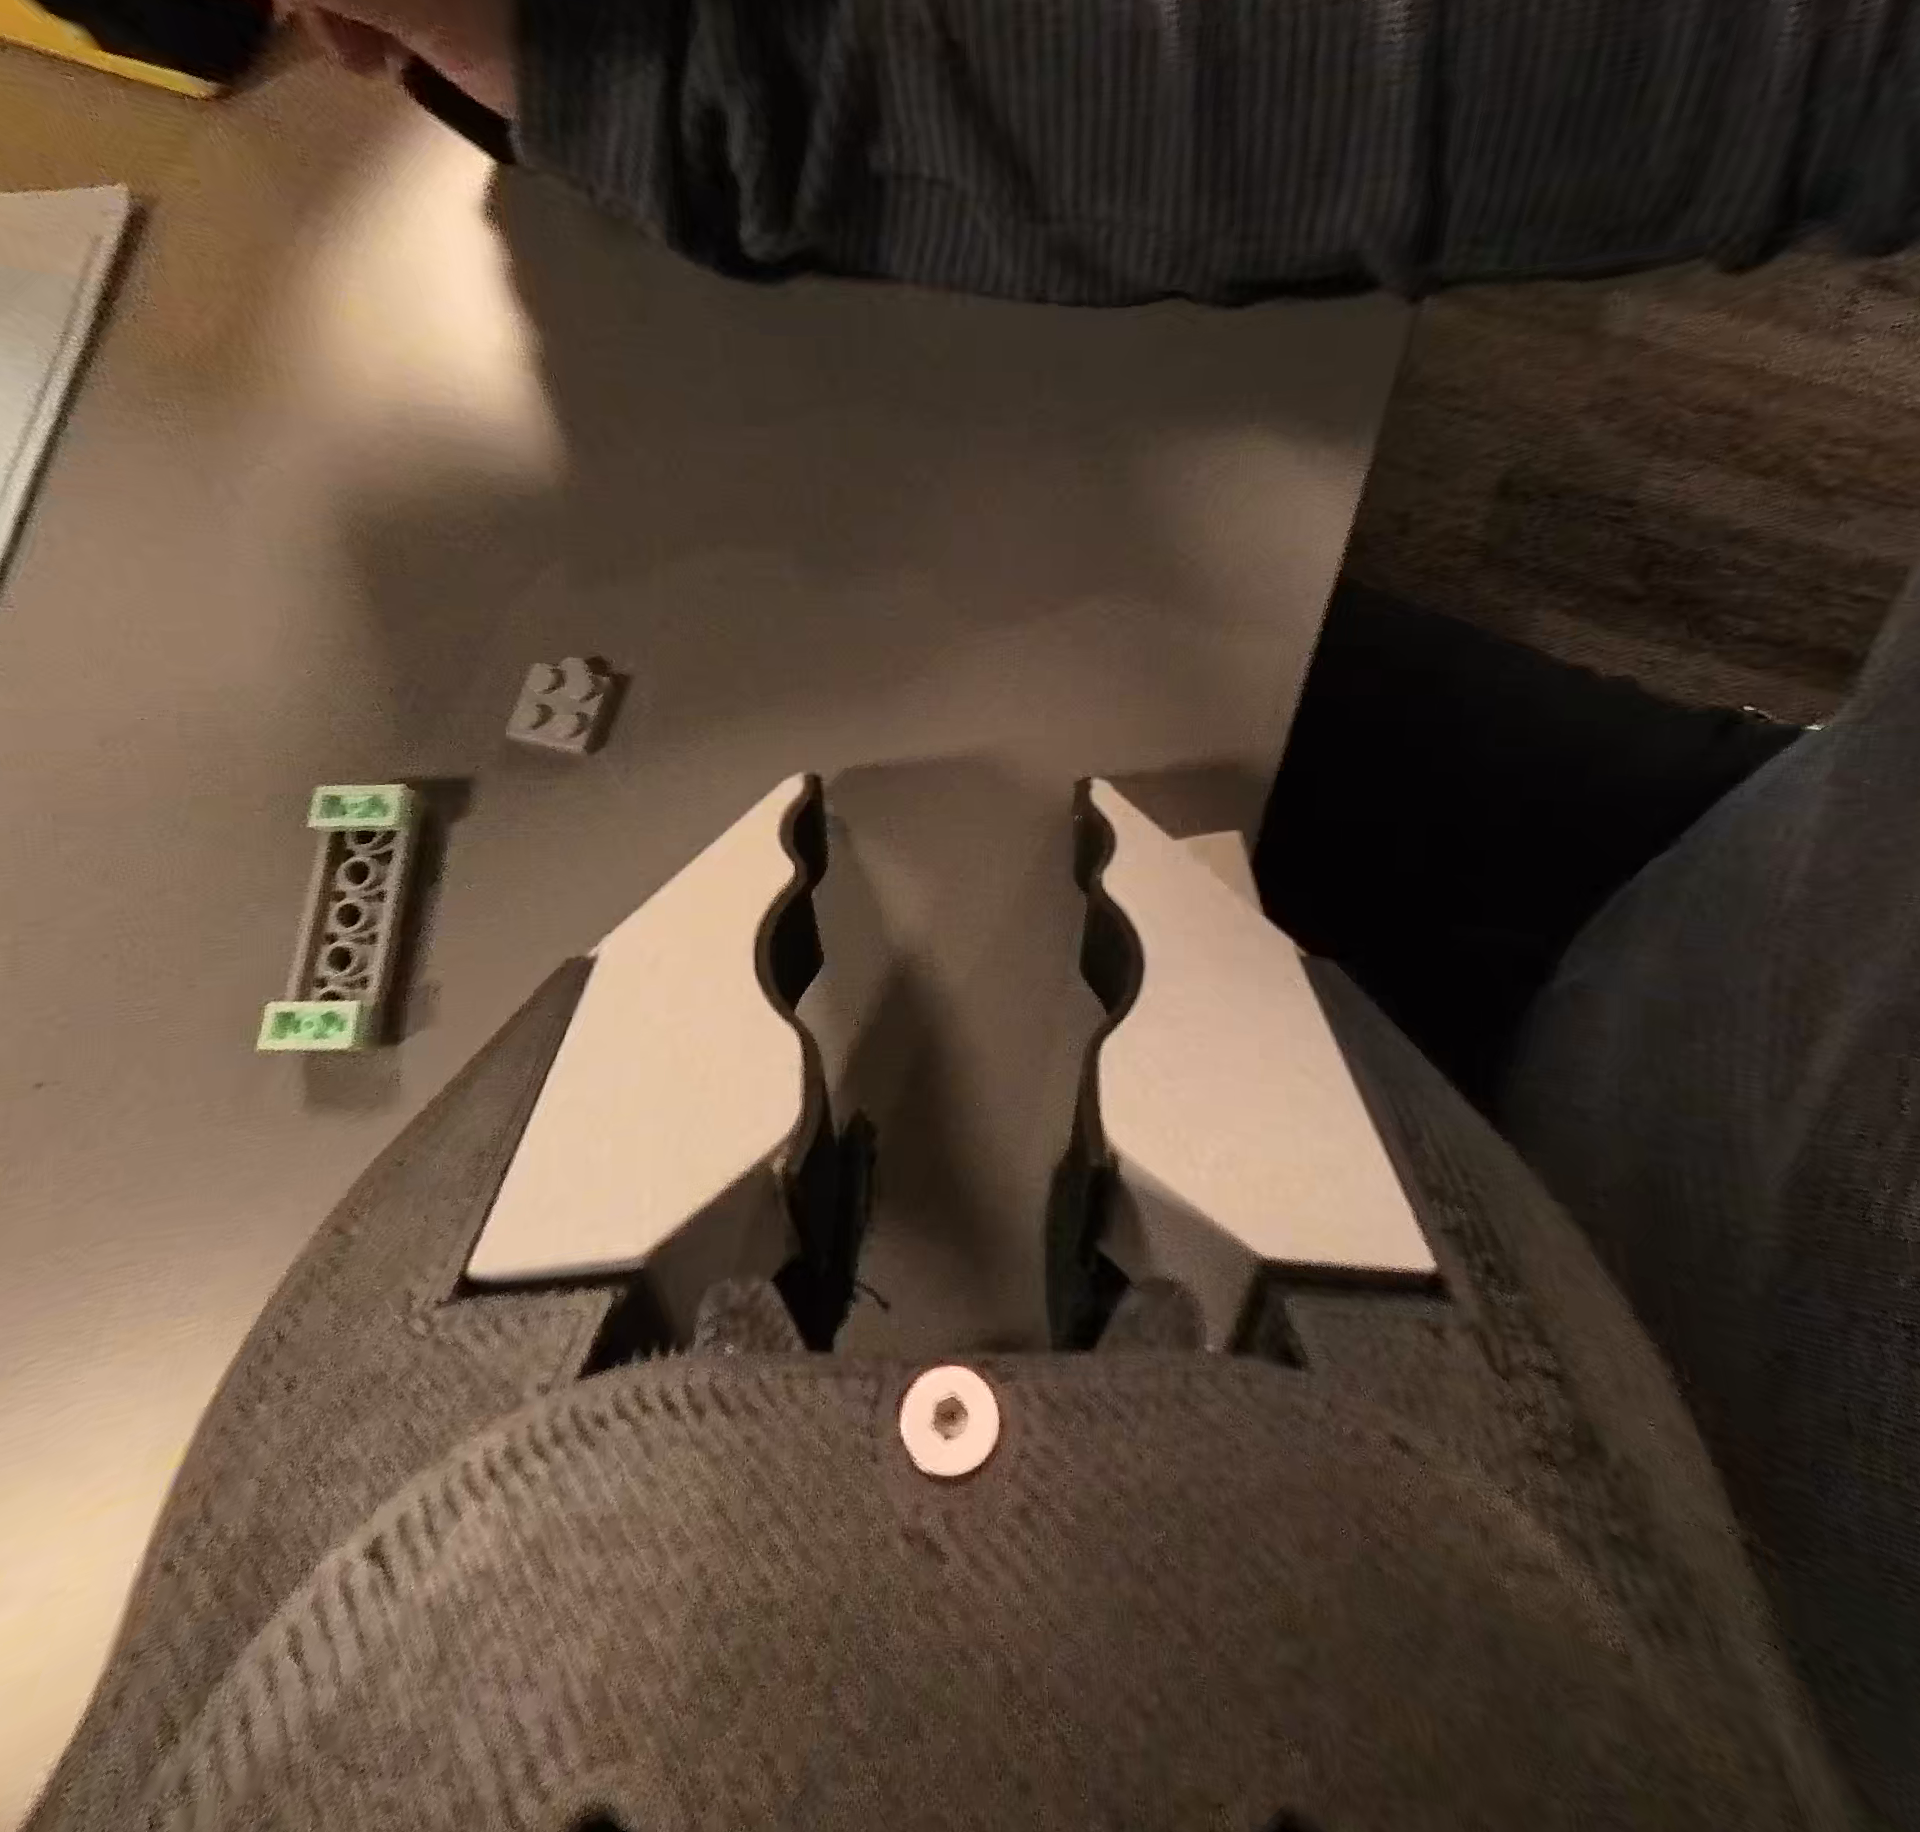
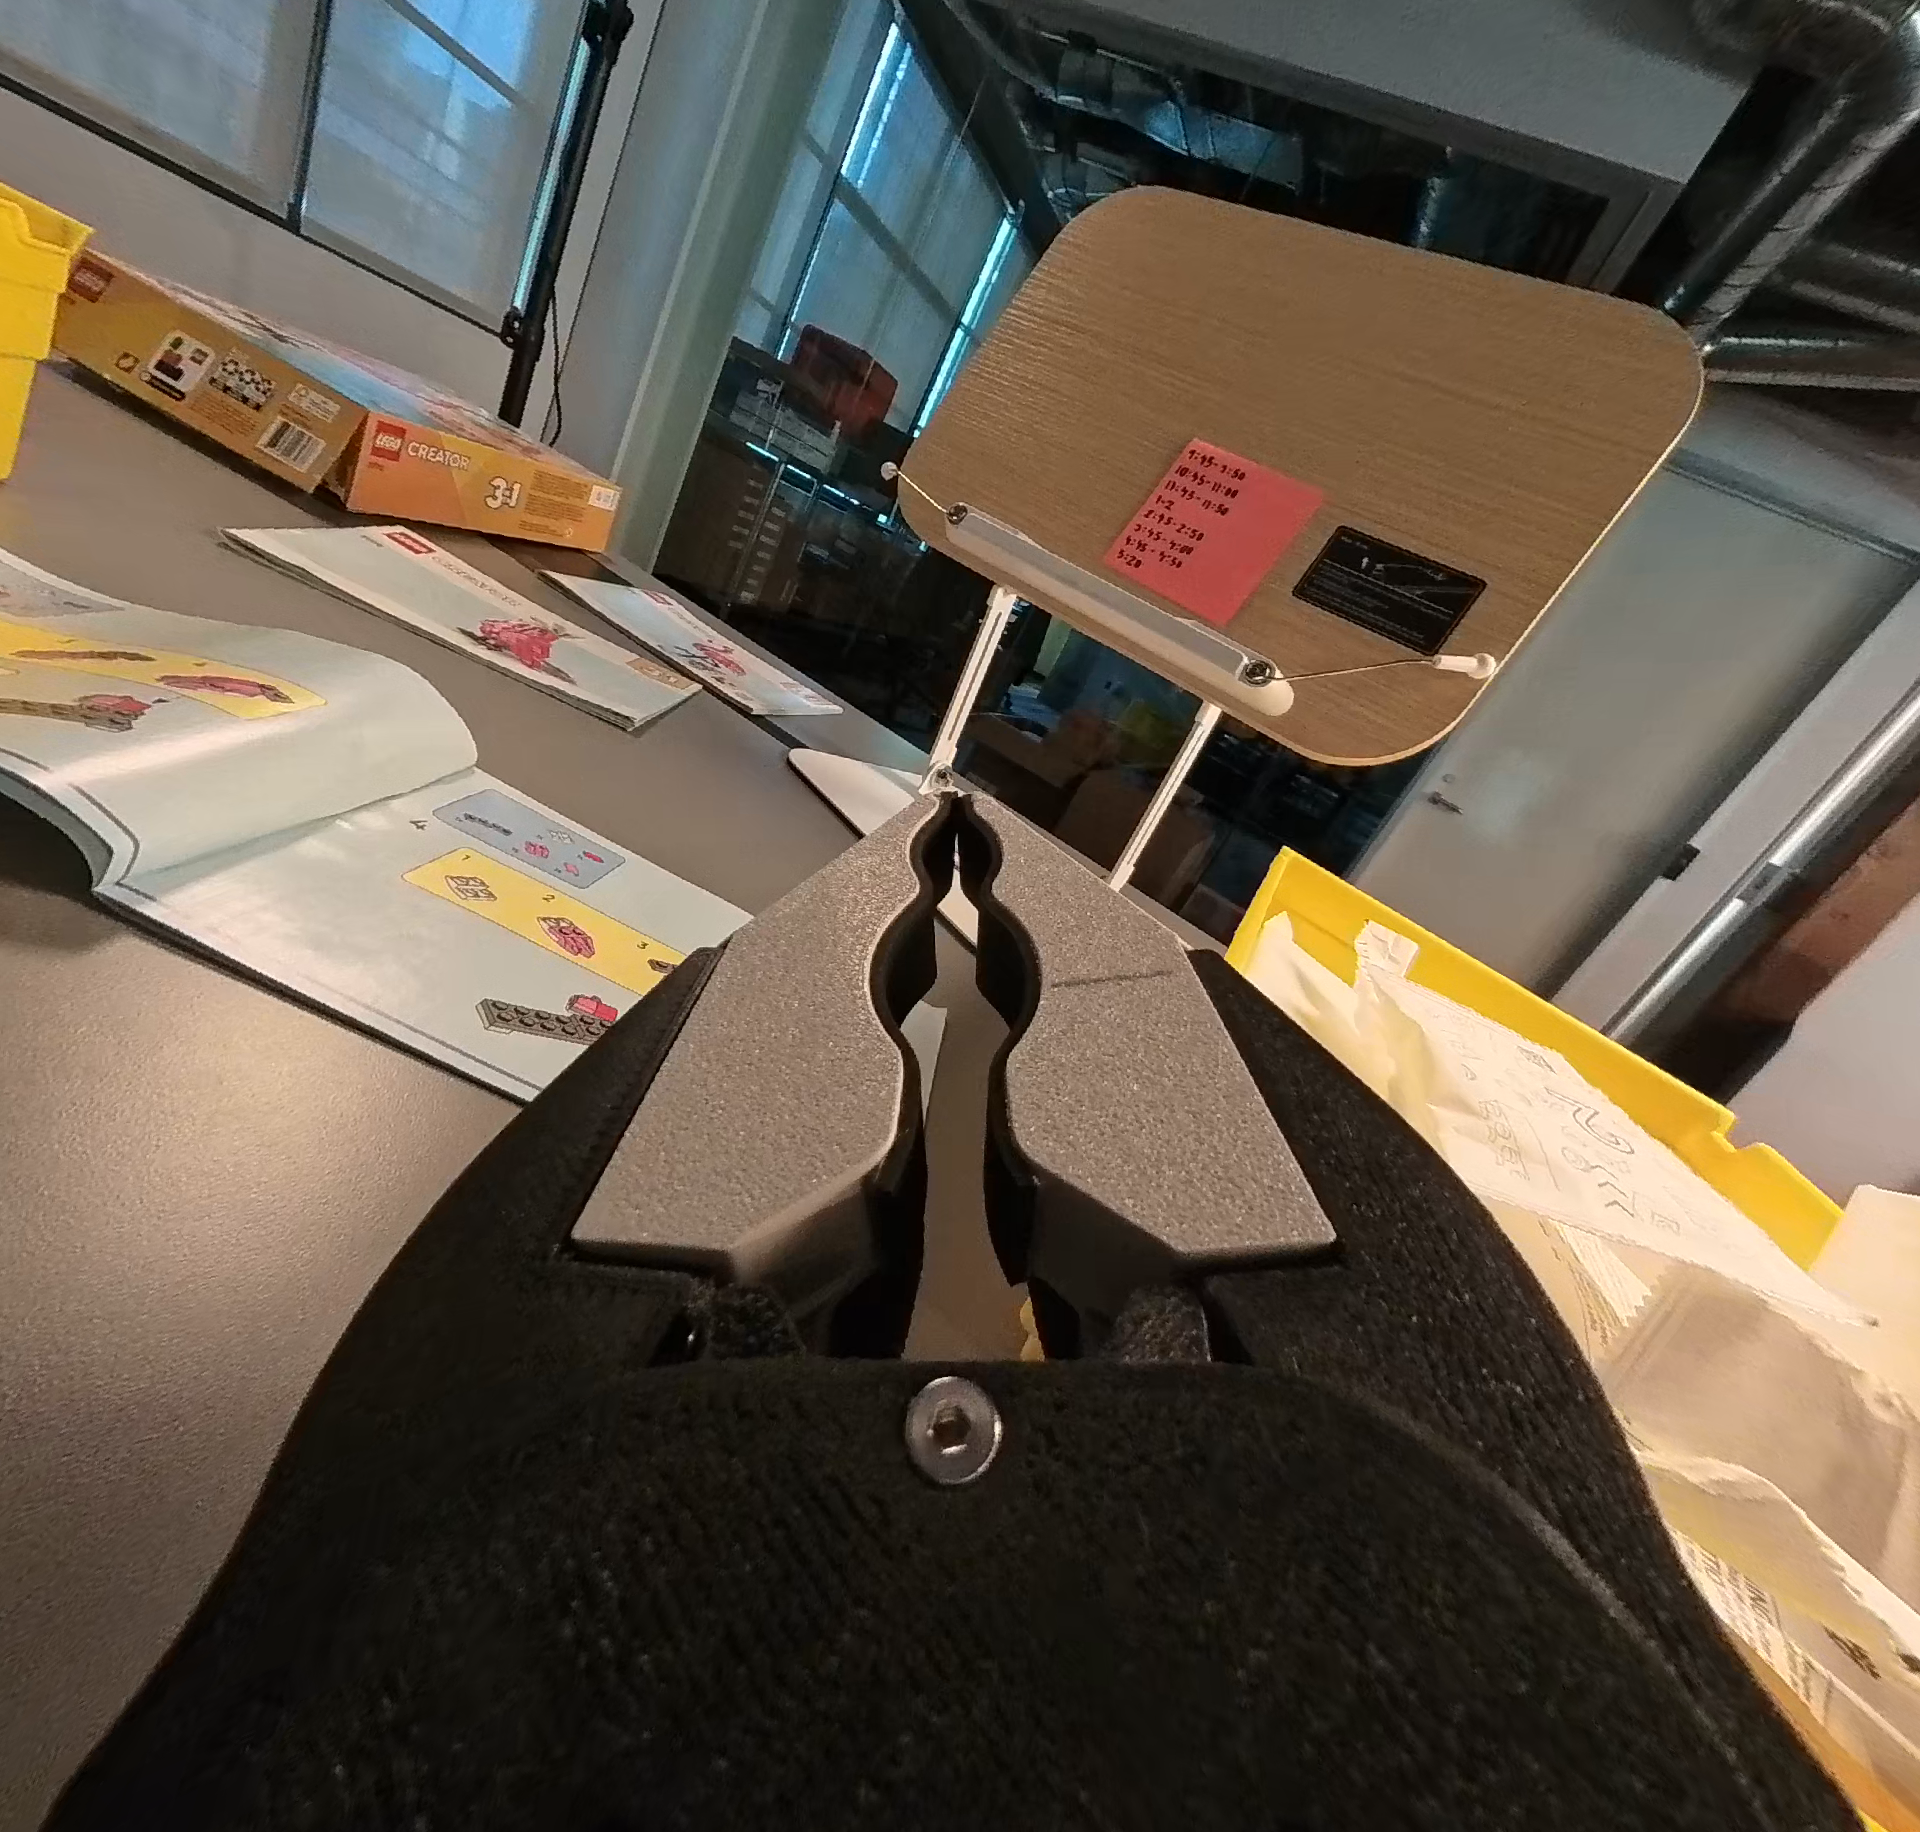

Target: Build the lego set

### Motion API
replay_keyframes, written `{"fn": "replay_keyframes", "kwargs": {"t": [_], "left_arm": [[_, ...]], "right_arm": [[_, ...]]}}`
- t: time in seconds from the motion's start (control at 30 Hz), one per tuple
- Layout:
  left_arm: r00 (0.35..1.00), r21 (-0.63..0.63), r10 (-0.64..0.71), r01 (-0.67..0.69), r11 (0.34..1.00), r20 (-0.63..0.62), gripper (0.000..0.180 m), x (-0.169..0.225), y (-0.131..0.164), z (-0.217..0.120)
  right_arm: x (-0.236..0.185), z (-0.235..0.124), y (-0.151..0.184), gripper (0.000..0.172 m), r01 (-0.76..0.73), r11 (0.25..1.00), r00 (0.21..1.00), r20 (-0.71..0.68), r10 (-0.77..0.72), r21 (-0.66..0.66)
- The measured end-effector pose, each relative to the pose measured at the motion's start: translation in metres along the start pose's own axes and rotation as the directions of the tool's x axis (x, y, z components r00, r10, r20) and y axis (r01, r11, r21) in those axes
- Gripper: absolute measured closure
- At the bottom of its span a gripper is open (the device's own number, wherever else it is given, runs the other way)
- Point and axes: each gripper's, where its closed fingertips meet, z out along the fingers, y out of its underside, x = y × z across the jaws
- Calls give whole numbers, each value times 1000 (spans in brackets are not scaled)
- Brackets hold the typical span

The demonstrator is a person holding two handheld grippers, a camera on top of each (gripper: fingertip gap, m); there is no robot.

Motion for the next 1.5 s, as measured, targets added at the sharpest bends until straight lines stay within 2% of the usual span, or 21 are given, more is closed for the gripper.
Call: {"fn": "replay_keyframes", "kwargs": {"t": [0.07,0.13,0.23,0.3,0.37,0.53,0.83,1.0,1.23,1.3,1.4,1.43,1.5], "left_arm": [[999,1,-2,2,1000,50,134,-10,1,-3],[999,14,-4,4,1000,50,130,-12,1,-5],[995,59,-28,34,998,-94,106,9,-4,-9],[991,33,-36,41,999,-133,89,17,-1,-7],[992,-4,-15,14,1000,-129,82,21,4,-4],[994,-16,38,-39,999,-101,89,22,5,-1],[999,-12,-15,14,1000,-51,107,6,4,-2],[997,-7,-77,77,997,30,112,-13,7,-5],[964,15,-144,144,989,223,113,-49,13,-16],[971,30,-143,140,990,192,110,-45,12,-18],[992,67,-123,121,990,22,109,-19,5,-21],[994,52,-99,102,993,-42,110,-8,7,-21],[995,-5,-57,56,998,-77,113,2,16,-18]], "right_arm": [[0,0,0,172,0,1000,1000,1,0,-1],[0,0,0,172,0,1000,1000,2,0,0],[-1,0,0,172,0,1000,1000,5,0,-1],[-1,1,0,172,1,1000,1000,7,-1,-1],[-1,1,0,172,1,1000,1000,9,-1,-2],[-1,1,0,172,0,1000,1000,8,0,-1],[1,0,-1,172,-5,1000,1000,-2,5,5],[0,0,-1,172,-3,1000,1000,2,3,3],[0,0,0,172,-4,1000,1000,4,4,2],[0,0,0,172,-4,1000,1000,4,4,2],[-1,0,0,172,-4,1000,1000,6,4,1],[-1,0,0,172,-4,1000,1000,7,4,1],[-1,1,0,172,-4,1000,1000,9,4,0]]}}
